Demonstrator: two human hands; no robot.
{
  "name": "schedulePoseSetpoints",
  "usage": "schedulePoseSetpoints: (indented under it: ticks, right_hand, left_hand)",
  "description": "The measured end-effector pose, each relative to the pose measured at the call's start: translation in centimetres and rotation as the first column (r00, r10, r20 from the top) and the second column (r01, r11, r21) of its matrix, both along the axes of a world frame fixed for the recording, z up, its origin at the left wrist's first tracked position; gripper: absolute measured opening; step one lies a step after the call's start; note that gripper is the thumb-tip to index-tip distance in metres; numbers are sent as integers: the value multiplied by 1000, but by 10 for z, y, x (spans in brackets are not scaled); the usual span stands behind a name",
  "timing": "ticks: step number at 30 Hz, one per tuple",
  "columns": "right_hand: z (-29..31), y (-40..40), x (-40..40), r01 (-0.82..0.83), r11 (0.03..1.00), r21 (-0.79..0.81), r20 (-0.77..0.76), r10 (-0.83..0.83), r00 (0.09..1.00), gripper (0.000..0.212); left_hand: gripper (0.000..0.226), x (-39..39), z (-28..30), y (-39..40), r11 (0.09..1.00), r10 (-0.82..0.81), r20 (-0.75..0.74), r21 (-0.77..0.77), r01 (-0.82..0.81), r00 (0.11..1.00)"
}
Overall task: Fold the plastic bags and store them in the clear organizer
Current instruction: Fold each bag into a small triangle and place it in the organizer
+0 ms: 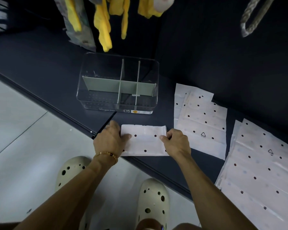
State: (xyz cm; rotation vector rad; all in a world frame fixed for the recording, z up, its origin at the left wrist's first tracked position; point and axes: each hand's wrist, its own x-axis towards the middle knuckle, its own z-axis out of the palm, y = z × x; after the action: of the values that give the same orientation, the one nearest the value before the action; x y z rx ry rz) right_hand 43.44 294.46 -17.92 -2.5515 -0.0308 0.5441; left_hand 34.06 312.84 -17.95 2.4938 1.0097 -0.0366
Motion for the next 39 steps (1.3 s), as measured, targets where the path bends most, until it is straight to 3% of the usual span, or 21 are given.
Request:
schedulePoseSetpoints:
  ticks: [2, 4, 7, 14, 16, 18, 20, 23, 29, 31, 39]
  right_hand:
    - [0, 1, -1, 4, 1000, -2, -6, -4, 1000, 22]
    - [0, 1, -1, 7, 1000, -4, -3, -7, 1000, 22]
    - [0, 1, -2, 10, 1000, -7, -6, -10, 1000, 22]
    - [0, 3, -8, 4, 999, -36, 38, -2, 999, 18]
    - [3, 4, -17, -11, 992, -122, 226, 39, 973, 20]
    - [4, 9, -32, -134, 966, -219, 474, 225, 851, 33]
    - [-2, 17, -46, -345, 917, -203, 574, 396, 716, 31]
    - [-18, 18, -59, -542, 824, -165, 456, 551, 698, 26]
    - [-22, -38, -41, -491, 815, -308, 488, 579, 653, 25]
    - [-19, -56, -36, -472, 809, -349, 509, 587, 629, 34]
    - [-6, -36, -48, -625, 714, -315, 504, 684, 528, 28]
  left_hand:
    - [30, -8, 1, -3, 964, -221, 143, 184, 194, 965]
    - [21, -18, -3, -10, 846, -517, 249, 295, 444, 819]
    - [27, -29, -16, -19, 710, -704, 220, 240, 662, 676]
    - [34, -31, -33, -16, 705, -709, 225, 247, 665, 668]
    - [35, -30, -35, -17, 708, -706, 228, 241, 664, 670]
    - [36, -30, -35, -17, 710, -704, 218, 227, 666, 676]
    - [35, -29, -36, -18, 713, -701, 228, 220, 666, 675]
    - [37, -30, -36, -15, 713, -700, 253, 205, 670, 667]
    - [38, -27, -32, -7, 703, -710, 205, 149, 696, 673]
    - [38, -27, -30, -7, 709, -704, 191, 133, 692, 684]
    - [43, -26, -26, -8, 721, -692, 149, 95, 686, 707]
